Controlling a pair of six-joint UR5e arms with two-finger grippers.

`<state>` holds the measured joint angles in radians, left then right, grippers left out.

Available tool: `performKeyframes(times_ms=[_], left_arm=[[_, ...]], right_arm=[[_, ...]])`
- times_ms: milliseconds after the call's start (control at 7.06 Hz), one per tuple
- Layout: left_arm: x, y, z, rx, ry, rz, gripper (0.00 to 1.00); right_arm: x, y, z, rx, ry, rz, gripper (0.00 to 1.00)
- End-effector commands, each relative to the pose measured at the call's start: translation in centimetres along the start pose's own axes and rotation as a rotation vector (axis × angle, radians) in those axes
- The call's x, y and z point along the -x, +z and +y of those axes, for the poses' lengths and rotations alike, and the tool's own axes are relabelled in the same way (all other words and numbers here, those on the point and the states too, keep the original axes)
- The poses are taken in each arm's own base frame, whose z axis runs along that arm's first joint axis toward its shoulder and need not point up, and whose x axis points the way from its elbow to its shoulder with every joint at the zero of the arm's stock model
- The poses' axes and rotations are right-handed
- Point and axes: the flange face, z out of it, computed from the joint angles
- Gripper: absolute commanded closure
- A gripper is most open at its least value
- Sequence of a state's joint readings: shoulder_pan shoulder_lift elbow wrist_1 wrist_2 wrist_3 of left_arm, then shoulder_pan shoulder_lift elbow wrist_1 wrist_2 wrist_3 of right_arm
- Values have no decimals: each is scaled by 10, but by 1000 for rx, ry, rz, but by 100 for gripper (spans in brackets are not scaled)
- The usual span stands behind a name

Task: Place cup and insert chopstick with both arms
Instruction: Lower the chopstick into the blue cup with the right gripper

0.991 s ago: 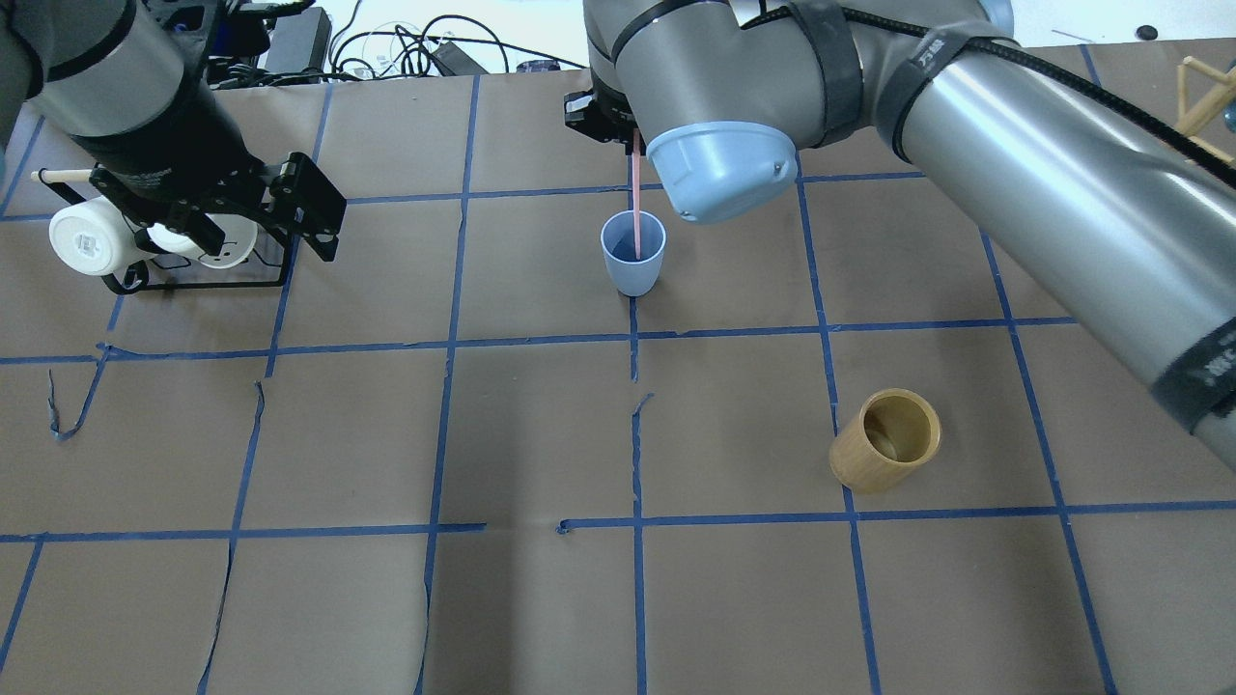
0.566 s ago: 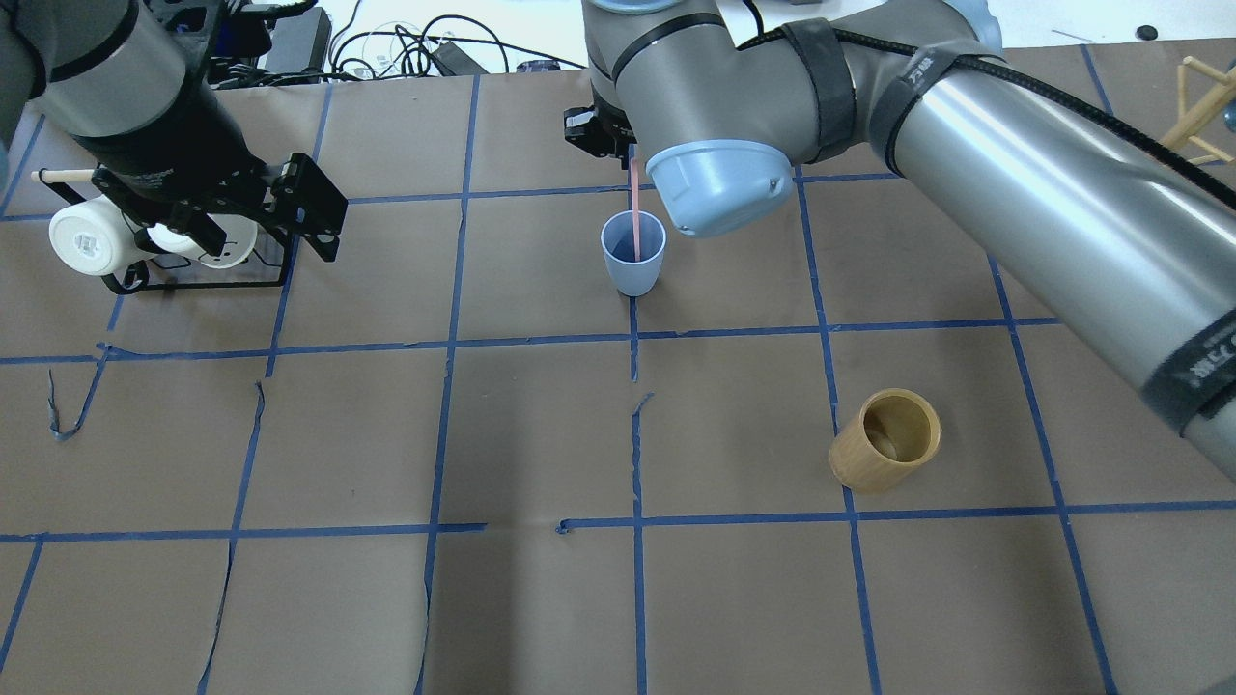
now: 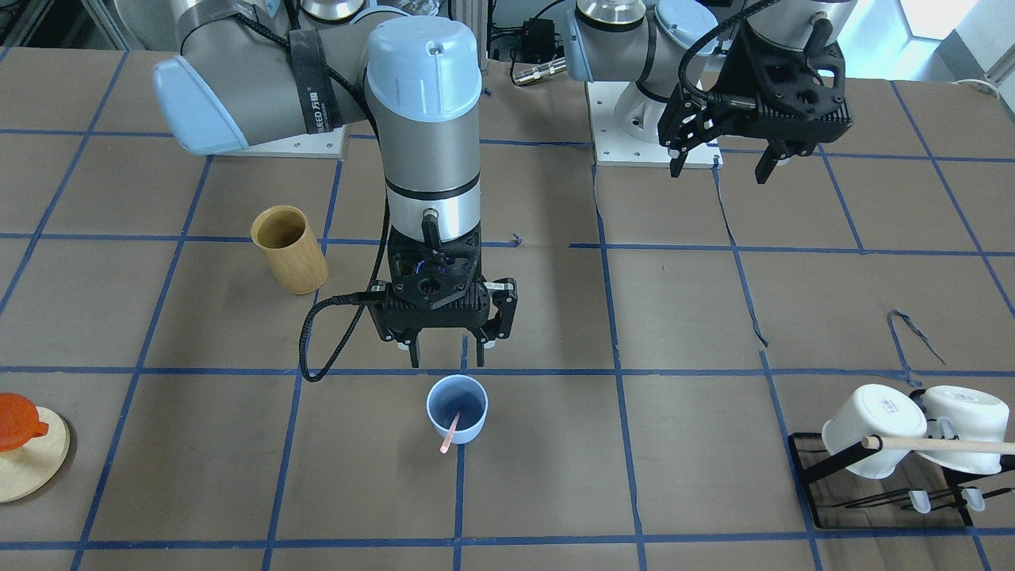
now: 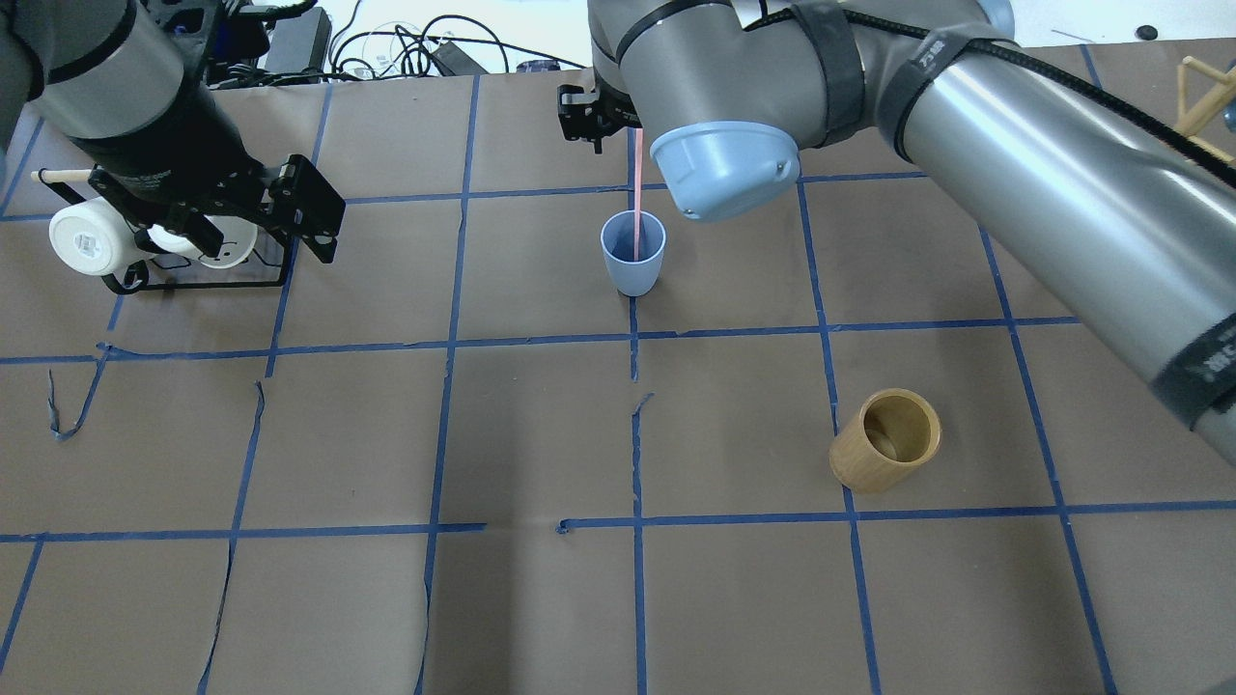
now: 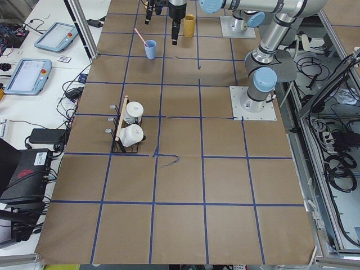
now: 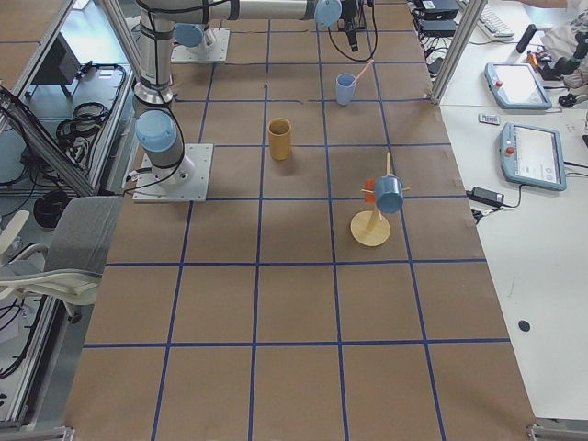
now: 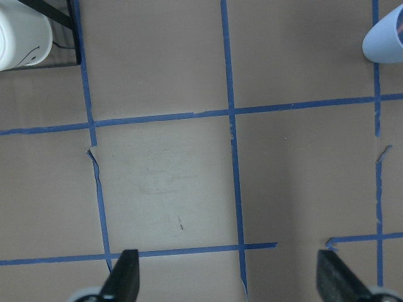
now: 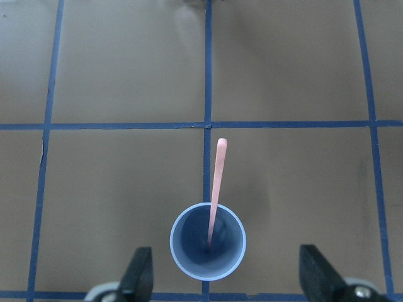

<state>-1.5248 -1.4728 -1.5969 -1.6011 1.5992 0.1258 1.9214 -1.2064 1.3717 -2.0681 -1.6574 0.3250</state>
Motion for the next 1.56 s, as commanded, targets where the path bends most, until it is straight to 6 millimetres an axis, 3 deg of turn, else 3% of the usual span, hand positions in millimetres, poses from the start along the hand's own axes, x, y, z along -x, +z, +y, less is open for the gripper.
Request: performKeyframes(times_ms=[0, 283, 566, 1274, 1416], left_arm=[[0, 1, 1, 2, 0, -1, 0], [0, 2, 2, 3, 0, 0, 0], [0, 2, 2, 3, 0, 0, 0], [0, 2, 2, 3, 0, 0, 0], [0, 2, 2, 3, 0, 0, 0]], right_arm=[[-27, -32, -24, 40, -16, 26, 16], [-37, -31, -25, 69, -28, 40, 16], [-37, -19, -24, 84, -39, 51, 16], [-39, -16, -17, 95, -72, 53, 20], [-38, -6, -15, 107, -74, 54, 20]])
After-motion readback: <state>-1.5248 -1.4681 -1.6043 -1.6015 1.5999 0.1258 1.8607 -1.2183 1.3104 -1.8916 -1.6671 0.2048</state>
